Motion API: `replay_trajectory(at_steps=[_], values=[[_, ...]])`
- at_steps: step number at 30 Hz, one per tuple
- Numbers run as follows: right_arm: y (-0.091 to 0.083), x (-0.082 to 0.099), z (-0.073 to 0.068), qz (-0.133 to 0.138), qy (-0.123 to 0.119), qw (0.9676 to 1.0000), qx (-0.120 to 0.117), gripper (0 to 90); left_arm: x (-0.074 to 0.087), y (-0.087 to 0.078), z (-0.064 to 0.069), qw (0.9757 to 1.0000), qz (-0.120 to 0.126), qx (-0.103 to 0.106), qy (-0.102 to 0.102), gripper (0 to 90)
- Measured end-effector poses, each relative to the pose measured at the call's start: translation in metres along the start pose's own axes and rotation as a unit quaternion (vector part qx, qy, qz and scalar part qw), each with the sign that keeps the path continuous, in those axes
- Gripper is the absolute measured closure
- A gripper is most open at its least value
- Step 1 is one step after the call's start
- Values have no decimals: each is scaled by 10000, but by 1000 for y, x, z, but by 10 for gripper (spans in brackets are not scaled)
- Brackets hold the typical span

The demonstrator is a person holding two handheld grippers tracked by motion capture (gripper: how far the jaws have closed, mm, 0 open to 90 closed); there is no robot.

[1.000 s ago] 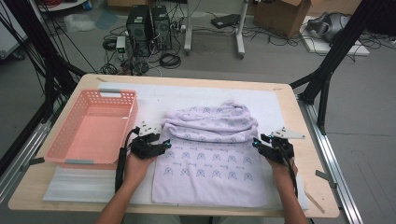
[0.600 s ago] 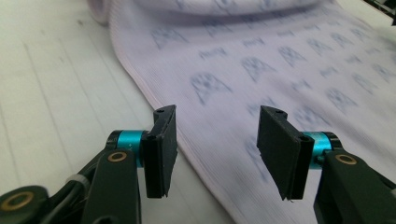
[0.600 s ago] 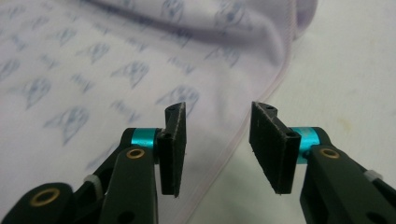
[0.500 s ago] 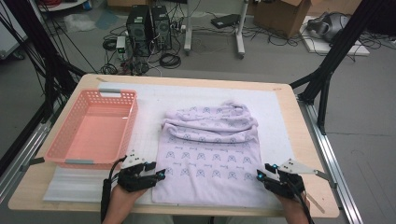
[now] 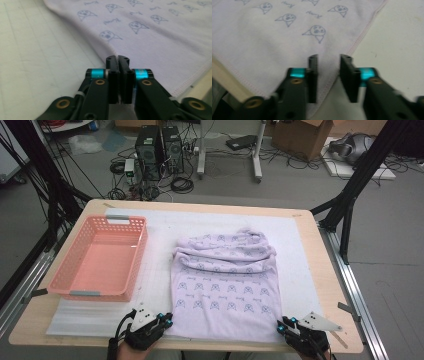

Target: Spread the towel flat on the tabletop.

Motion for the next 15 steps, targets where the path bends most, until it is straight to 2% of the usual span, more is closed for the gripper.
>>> replay_trajectory(at_steps=[5,11,14,15], values=[[-8,7,-3,-4,83,9999,-69,873,10,-12,5,9999,31,7,-123,877],[-27,22,-7,-18,110,9995,-282,875,27,-31,15,9994,31,225,-255,877],[-35,29,-12,-36,39,9996,-279,872,30,-33,21,9993,79,293,-235,873],[-37,30,-13,-11,42,9996,-262,853,29,-33,21,9990,164,304,-285,864]])
Point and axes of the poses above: each handheld gripper's, and its own axes: y roughly forward along the jaws, x roughly out of its underside, z roughly to its right, the point moved 1 cm from there along y, roughly forward along the jaws, and after that the axes turned 6 degrees about -z, right-handed, at the moved point
